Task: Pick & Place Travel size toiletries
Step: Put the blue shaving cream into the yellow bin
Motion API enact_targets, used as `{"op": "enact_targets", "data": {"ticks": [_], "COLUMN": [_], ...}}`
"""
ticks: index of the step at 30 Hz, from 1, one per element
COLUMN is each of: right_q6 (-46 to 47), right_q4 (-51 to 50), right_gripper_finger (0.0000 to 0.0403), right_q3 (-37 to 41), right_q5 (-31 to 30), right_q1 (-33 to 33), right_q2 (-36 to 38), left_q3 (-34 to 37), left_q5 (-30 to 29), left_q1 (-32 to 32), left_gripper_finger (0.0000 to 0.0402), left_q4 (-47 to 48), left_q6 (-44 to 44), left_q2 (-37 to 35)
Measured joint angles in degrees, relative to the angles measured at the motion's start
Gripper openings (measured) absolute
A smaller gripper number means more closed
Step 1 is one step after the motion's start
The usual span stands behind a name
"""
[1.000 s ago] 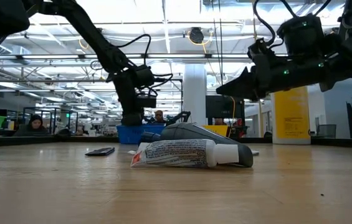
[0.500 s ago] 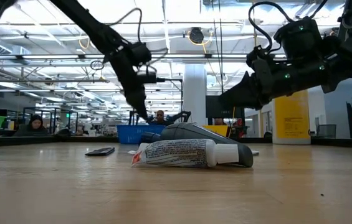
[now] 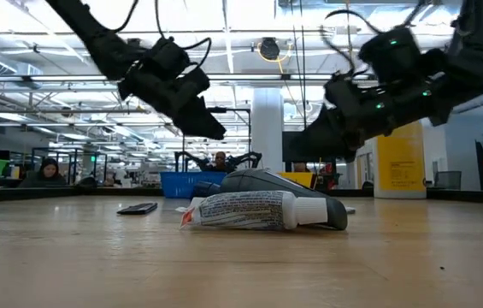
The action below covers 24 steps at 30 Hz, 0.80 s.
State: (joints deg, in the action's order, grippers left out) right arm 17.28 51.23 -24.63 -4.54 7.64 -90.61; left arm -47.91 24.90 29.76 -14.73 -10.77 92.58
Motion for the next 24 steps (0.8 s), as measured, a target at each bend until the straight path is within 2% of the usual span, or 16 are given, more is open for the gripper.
{"op": "enact_targets", "data": {"ticks": [4,8,12,14,17,24], "right_q6": [-3.44,-4.94,-5.07,-4.89,-4.94,-5.93], "right_q4": [-5.34,-5.64,-6.10,-6.22,-7.23,-10.01], "right_gripper_finger": [0.0223,0.0253,0.0262,0.0261,0.0250,0.0194], "right_q3": [-5.39,-8.41,-9.39,-9.39,-9.38,-9.43], "right_q5": [0.12,-0.34,-3.56,-5.76,-5.98,-6.05], "right_q1": [-0.30,-0.16,-0.16,-0.16,-0.09,-0.11], "right_q2": [-4.60,-9.13,-12.45,-13.62,-14.26,-14.38], "left_q3": [7.44,12.49,16.49,18.11,20.05,22.78], "left_q5": [-4.27,-14.20,-25.36,-30.77,-37.20,-45.79], "left_q1": [-7.15,-15.00,-21.75,-24.16,-26.31,-26.61], "left_gripper_finger": [0.0207,0.0200,0.0194,0.0192,0.0191,0.0191], "left_q4": [-13.69,-22.33,-29.53,-31.67,-33.65,-33.61], "left_q6": [9.32,15.09,18.56,19.00,20.06,23.18], "left_q2": [-0.07,-0.04,-0.04,-0.04,-0.02,0.00]}}
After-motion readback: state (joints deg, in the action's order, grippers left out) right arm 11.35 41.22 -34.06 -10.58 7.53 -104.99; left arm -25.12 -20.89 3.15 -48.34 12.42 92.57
